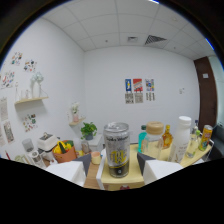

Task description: Make me a cup of Mojito.

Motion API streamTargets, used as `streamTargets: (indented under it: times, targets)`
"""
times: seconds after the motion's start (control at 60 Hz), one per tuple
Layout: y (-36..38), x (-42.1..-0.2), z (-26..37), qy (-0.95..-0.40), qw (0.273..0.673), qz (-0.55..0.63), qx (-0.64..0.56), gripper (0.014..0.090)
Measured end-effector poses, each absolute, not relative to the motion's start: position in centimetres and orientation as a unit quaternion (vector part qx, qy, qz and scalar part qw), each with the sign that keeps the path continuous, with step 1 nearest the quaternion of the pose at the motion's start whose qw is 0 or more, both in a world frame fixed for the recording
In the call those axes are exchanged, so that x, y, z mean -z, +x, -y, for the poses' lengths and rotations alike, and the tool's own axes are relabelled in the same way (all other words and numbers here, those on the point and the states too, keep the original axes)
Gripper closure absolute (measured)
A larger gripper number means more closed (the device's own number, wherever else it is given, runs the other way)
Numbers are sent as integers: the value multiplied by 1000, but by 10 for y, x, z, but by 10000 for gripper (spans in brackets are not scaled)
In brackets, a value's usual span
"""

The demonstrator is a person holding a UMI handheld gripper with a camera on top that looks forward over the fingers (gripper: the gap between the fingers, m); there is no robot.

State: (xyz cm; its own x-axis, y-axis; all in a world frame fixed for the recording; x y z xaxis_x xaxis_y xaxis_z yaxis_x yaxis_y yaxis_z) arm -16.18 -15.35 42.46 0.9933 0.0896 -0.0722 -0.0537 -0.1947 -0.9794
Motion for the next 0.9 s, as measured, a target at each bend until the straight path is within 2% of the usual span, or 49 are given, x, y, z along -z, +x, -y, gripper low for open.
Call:
streamTargets:
  times: [0.217,0.283,0.3,0.317,0.367,0.417,0.767,0.9]
  targets:
    - [-161,-413,106,-783,621,-7,-35,186]
    - [-160,-410,98,-784,619,-8,-35,228]
    - [-159,-410,96,-784,620,-8,-34,303]
    - [-159,-409,95,-784,620,-8,-32,284]
    - [-160,-410,92,-783,621,-6,-30,410]
    - [-155,-411,90,-779,626,-9,-20,501]
    - [-161,-414,94,-773,633,35,-6,535]
    - [-162,-430,117,-764,644,39,-21,535]
